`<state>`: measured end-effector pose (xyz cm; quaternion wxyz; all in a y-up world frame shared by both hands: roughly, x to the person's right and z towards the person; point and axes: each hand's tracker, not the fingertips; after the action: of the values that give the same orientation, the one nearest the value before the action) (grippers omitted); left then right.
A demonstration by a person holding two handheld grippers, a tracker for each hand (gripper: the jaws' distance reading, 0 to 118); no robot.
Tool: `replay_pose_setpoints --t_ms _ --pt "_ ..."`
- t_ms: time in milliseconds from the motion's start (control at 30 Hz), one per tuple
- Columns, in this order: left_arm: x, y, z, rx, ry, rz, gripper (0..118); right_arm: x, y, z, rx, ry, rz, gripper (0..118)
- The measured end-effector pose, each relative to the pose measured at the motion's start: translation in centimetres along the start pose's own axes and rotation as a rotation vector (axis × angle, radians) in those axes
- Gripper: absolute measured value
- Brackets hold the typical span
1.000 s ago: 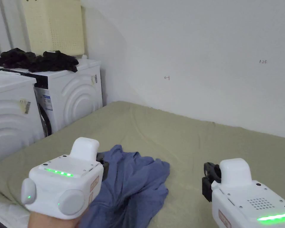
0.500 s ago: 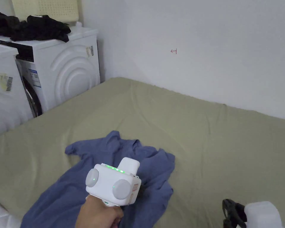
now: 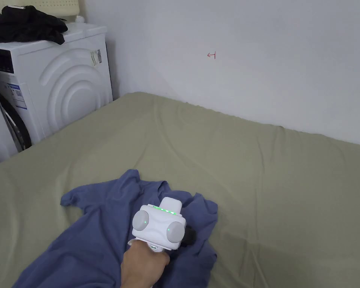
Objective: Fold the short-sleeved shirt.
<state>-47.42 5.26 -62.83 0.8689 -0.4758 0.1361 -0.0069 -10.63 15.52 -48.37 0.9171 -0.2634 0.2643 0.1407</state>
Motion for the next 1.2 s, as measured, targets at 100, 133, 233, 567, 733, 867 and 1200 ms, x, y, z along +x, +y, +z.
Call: replay_pose_setpoints --t_ms 100,133,233,567,733,867,1200 --pt "-1.4 -1.1 0.7 0.022 -0.161 0.062 42 -0.1 -0.2 0.5 0.000 0.001 0.011 2" --pt "-1.6 -1.4 1.5 0.022 -0.170 0.094 42 -0.2 -0.3 0.7 0.002 0.001 0.013 2" --pt "-1.4 -2.1 2.1 0.055 -0.097 0.045 0 -0.2 -0.3 1.5 0.010 -0.002 0.007 2" --pt "-0.3 -0.2 8.5 0.306 -0.320 0.169 0 2.8 -1.8 5.6 0.042 -0.054 -0.112 2" --pt "5.4 2.6 13.8 0.392 -0.416 0.086 0 5.7 -3.5 10.0 0.058 -0.117 -0.191 2" --pt "12.2 4.5 18.8 0.480 -0.525 0.011 0 8.0 -5.3 13.9 0.076 -0.180 -0.217 2" --pt "34.6 7.0 28.0 0.581 -0.821 -0.223 0 15.1 -10.1 21.0 0.086 -0.340 -0.305 2"
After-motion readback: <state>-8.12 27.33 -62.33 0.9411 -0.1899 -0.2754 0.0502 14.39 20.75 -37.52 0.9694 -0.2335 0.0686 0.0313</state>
